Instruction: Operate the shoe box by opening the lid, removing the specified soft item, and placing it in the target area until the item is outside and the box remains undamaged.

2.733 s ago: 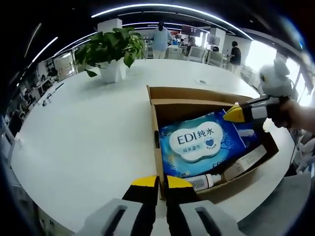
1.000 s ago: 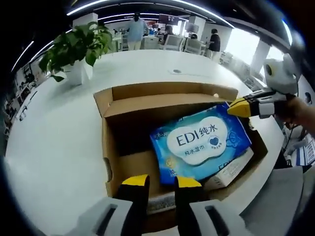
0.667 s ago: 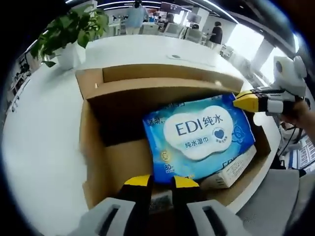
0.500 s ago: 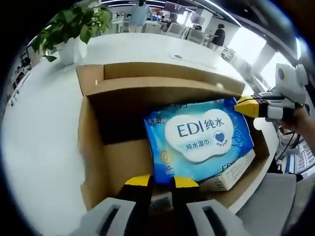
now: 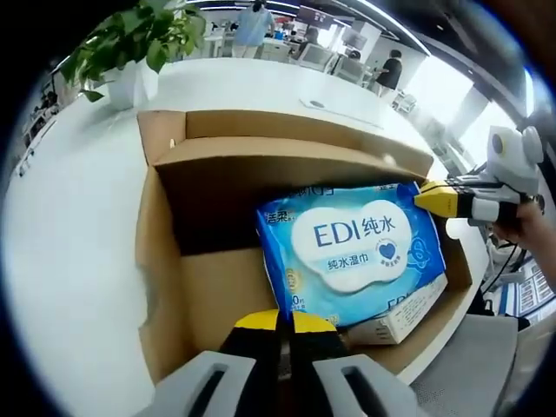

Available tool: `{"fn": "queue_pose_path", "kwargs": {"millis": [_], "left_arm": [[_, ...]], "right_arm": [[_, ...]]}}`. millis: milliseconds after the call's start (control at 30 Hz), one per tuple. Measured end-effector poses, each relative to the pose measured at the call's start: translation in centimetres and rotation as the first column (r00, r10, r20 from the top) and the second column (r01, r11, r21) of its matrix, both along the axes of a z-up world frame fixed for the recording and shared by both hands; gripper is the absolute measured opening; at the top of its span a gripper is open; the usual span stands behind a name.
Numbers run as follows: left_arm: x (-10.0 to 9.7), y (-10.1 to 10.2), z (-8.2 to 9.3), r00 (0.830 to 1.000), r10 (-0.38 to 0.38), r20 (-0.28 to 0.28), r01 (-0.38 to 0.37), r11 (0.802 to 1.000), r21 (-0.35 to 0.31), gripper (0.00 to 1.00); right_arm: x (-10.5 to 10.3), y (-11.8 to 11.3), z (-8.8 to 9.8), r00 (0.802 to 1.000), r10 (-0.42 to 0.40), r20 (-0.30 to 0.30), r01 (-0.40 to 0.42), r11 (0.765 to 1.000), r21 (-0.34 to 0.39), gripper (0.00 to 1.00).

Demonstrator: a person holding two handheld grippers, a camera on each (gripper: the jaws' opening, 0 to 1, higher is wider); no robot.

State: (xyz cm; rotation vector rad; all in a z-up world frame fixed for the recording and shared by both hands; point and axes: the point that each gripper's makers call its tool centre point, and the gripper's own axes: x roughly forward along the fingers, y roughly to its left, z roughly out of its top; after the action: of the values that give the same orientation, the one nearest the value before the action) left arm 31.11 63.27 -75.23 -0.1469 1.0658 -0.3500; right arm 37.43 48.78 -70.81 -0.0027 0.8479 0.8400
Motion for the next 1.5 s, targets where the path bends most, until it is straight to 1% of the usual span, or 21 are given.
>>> {"fn": "queue_pose_path", "kwargs": {"millis": [167,367,633,800,933,1100,1500], "left_arm": [[-0.1,0.1,0.8,1.0,0.009,0.022,-0.009,1.0,-0.019,0.0],[-0.5,-0.5,2.0,0.999,0.02,0.042,-0.018,0.999,-0.042,0.0],[-0.8,-1.4,3.8,0.997,0.007,0.076,-0.002,0.998,-0.066,0.0],[-0.8,-2.2,5.0,0.995,-0.006,0.102,0.015,0.997,-0.082,0.0],[-0.8,-2.9,5.7,0.993,-0.027,0.116,0.038,0.995,-0.093,0.0],[-0.6,-3.7,6.7,0.991,-0.029,0.133,0.046,0.991,-0.127,0.0],[-0.2,-6.8,8.4,0.982,-0.071,0.173,0.098,0.984,-0.152,0.0]], "right_arm": [[-0.2,-0.2,0.5,1.0,-0.016,-0.01,0.016,1.0,0.026,0.0],[-0.5,-0.4,1.4,1.0,-0.024,-0.013,0.025,0.999,0.048,0.0],[-0.5,-1.1,2.4,0.999,-0.036,-0.018,0.037,0.997,0.072,0.0],[-0.5,-2.0,3.1,0.999,-0.05,-0.021,0.052,0.995,0.083,0.0],[-0.4,-2.7,3.7,0.996,-0.077,-0.048,0.082,0.991,0.109,0.0],[-0.5,-3.8,4.5,0.995,-0.091,-0.049,0.097,0.988,0.118,0.0],[0.0,-6.9,5.5,0.986,-0.156,-0.062,0.163,0.977,0.134,0.0]]}}
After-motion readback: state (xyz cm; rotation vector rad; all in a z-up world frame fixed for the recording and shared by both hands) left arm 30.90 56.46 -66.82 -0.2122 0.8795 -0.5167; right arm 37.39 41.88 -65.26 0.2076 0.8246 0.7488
